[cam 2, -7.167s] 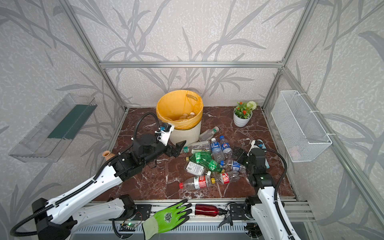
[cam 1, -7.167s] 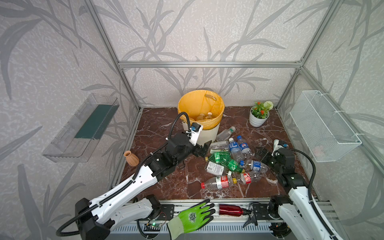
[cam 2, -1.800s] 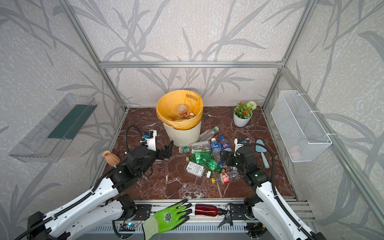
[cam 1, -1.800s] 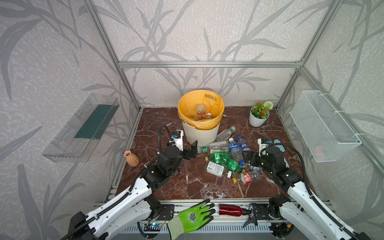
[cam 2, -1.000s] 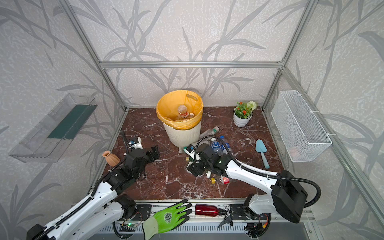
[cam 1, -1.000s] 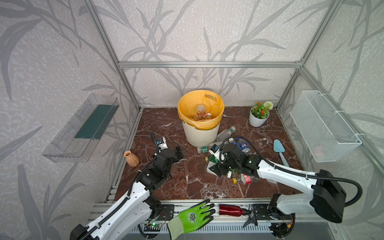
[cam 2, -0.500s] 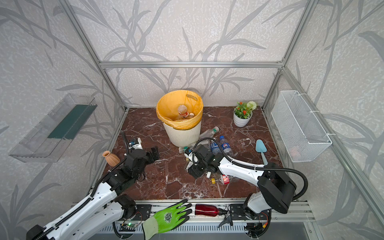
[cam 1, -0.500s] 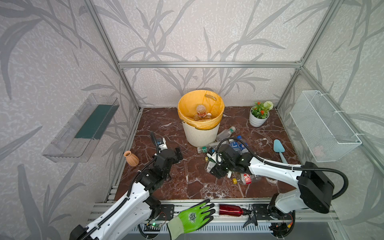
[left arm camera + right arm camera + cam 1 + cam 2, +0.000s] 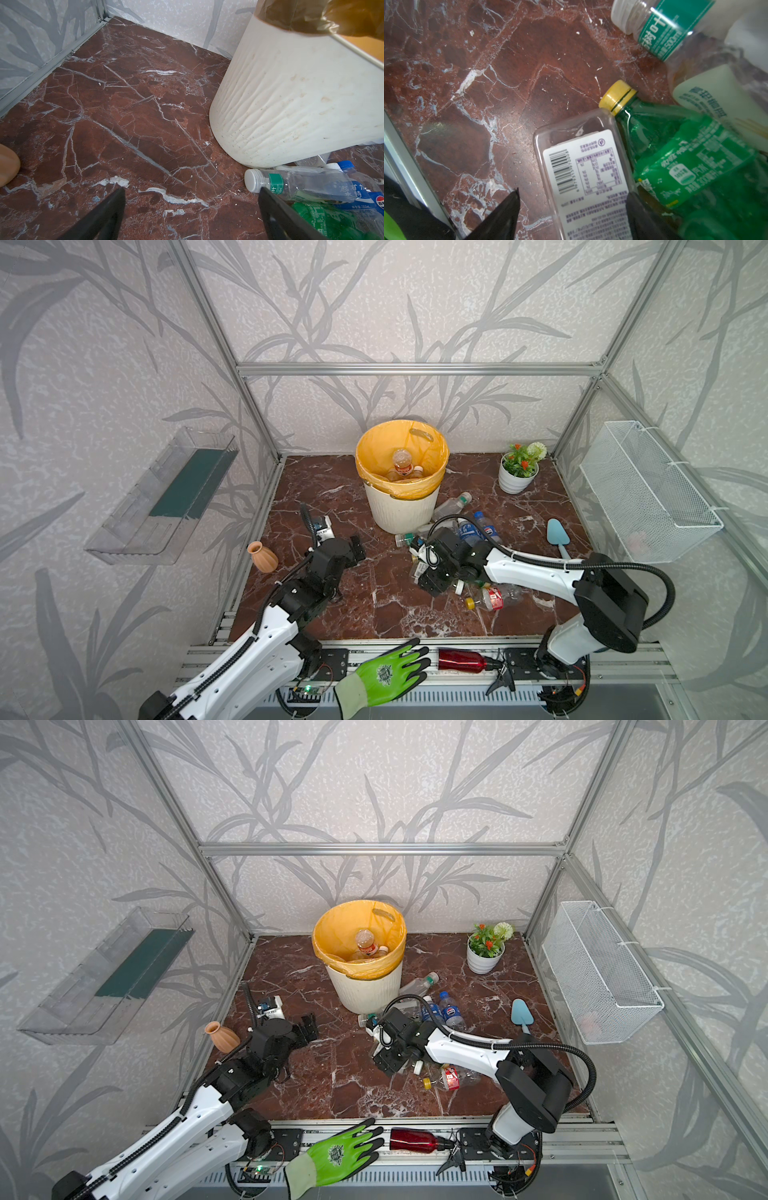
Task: Throw the plastic bottles in the bin
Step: 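Reach the right gripper over the square clear bottle with white barcode label, then lower the right gripper onto the square clear bottle and close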
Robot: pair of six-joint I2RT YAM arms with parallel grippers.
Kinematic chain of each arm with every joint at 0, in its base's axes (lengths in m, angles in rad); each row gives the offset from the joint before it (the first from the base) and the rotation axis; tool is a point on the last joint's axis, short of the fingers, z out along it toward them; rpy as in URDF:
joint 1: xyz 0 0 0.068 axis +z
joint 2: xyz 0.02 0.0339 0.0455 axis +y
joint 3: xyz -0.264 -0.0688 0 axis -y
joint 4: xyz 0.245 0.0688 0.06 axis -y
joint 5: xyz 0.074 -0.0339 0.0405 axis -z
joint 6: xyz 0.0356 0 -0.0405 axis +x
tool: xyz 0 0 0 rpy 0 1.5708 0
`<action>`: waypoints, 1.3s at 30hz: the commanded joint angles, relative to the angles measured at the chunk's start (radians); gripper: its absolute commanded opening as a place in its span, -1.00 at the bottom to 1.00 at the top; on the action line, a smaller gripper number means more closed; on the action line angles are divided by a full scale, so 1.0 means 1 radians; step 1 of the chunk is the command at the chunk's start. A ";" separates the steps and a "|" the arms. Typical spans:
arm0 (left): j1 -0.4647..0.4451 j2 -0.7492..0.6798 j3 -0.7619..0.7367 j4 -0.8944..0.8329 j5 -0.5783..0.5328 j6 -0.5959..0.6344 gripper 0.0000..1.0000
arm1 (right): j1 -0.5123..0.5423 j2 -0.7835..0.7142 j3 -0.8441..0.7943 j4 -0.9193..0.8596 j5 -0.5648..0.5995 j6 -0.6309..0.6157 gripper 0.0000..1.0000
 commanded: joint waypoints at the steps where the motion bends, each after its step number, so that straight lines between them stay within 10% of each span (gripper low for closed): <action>1: 0.006 -0.013 -0.011 -0.021 -0.023 -0.013 0.98 | 0.017 0.030 0.048 -0.093 0.021 -0.029 0.65; 39: 0.009 -0.049 -0.037 -0.033 -0.030 -0.007 0.98 | 0.096 0.098 0.162 -0.204 0.138 -0.042 0.80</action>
